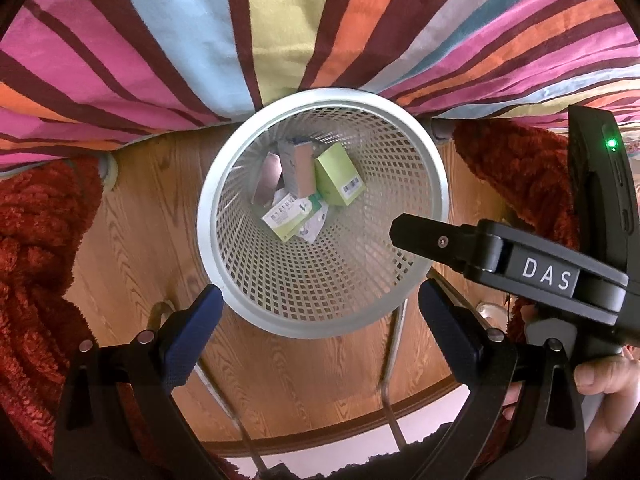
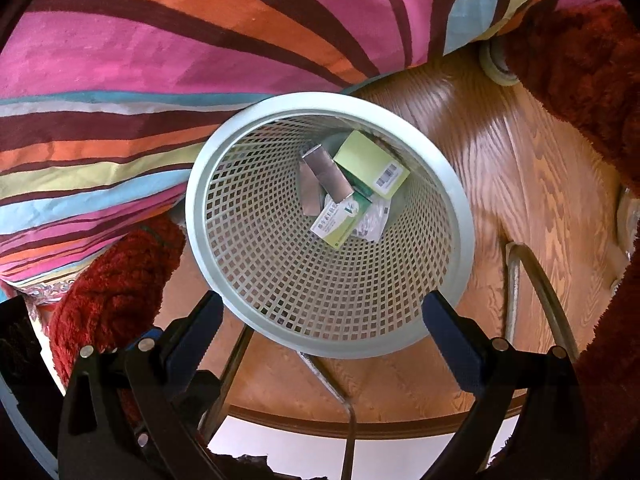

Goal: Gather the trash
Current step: 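Move both tools back from the wastebasket toward the remaining boxes on the bed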

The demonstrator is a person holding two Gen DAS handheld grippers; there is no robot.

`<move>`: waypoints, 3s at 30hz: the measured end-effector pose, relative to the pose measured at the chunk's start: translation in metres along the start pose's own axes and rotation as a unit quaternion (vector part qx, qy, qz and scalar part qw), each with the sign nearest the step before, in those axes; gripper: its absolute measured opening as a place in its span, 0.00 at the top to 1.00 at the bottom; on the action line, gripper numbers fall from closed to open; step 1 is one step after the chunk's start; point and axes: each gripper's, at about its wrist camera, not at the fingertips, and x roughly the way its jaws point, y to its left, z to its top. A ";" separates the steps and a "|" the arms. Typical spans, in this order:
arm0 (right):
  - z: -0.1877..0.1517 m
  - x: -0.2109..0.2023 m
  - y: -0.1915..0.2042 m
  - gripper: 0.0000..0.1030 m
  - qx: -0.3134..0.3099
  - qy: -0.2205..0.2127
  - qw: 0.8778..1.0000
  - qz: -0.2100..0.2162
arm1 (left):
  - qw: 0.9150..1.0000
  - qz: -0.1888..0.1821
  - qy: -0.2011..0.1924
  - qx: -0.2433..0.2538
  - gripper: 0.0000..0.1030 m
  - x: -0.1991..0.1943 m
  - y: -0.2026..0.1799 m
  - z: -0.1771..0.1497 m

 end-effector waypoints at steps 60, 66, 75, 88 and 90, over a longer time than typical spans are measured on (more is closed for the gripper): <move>-0.015 -0.222 0.084 0.07 -0.252 -0.442 0.860 -0.041 | 0.914 0.068 -0.398 0.037 0.07 -0.215 -0.015 0.008; 0.004 -0.236 0.088 0.07 -0.242 -0.456 0.855 -0.050 | 0.908 0.065 -0.412 0.031 0.07 -0.227 -0.017 0.026; 0.033 -0.251 0.095 0.07 -0.235 -0.466 0.851 -0.051 | 0.902 0.063 -0.426 0.038 0.07 -0.240 -0.021 0.049; 0.068 -0.252 0.113 0.07 -0.252 -0.463 0.848 -0.059 | 0.893 0.061 -0.445 0.030 0.07 -0.255 -0.019 0.088; 0.075 -0.255 0.117 0.07 -0.256 -0.464 0.846 -0.055 | 0.891 0.061 -0.448 0.032 0.07 -0.257 -0.019 0.095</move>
